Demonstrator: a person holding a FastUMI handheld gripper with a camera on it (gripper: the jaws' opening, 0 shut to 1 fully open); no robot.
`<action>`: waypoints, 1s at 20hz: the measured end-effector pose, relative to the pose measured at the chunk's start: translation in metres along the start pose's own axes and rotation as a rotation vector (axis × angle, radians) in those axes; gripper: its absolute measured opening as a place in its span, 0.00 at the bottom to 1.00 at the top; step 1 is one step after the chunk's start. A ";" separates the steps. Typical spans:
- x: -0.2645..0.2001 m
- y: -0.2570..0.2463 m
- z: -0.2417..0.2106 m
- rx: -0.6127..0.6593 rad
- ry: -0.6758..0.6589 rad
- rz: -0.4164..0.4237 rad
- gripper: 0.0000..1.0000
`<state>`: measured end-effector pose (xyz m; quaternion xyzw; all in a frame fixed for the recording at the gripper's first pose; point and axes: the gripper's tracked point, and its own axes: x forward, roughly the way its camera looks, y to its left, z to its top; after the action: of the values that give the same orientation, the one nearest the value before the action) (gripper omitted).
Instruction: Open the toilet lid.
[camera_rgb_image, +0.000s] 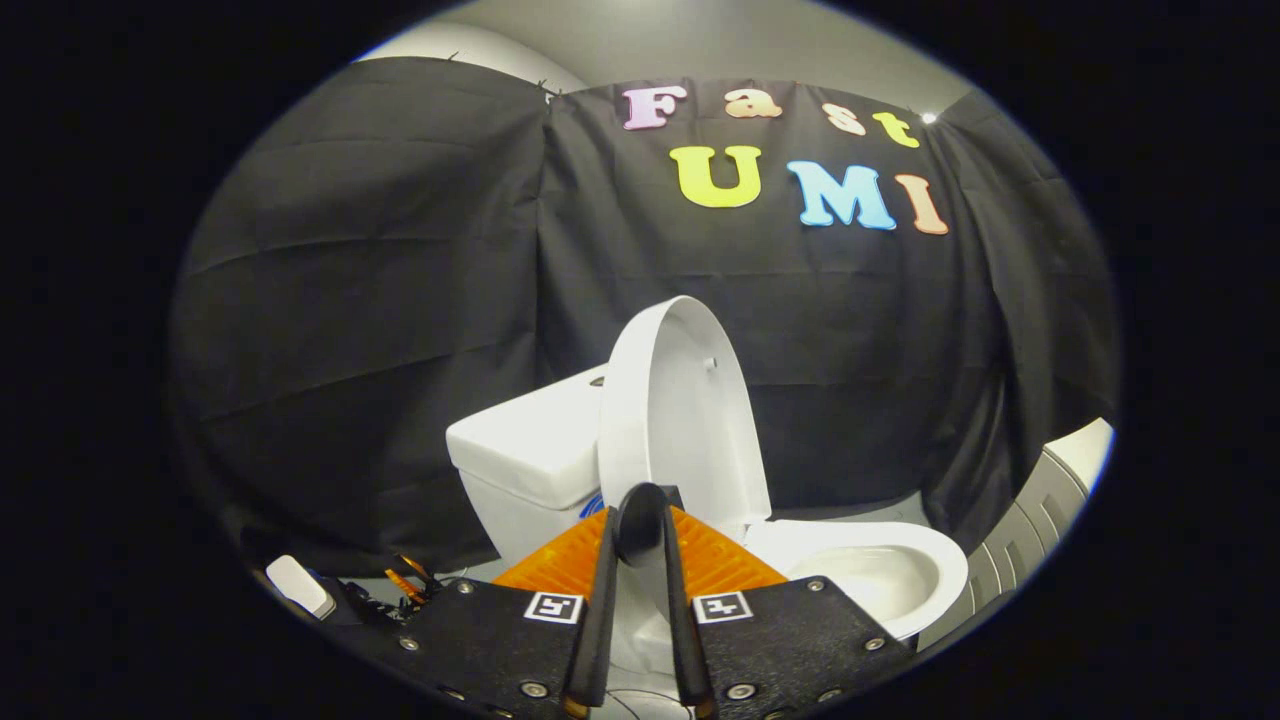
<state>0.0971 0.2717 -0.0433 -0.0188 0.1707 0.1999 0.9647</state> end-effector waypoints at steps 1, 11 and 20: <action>-0.004 -0.004 0.001 -0.006 -0.006 -0.004 0.41; -0.051 -0.040 0.076 0.025 -0.249 -0.031 0.95; -0.122 -0.080 0.119 0.004 -0.348 -0.104 0.94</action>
<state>0.0620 0.1647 0.1074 0.0092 0.0006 0.1494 0.9887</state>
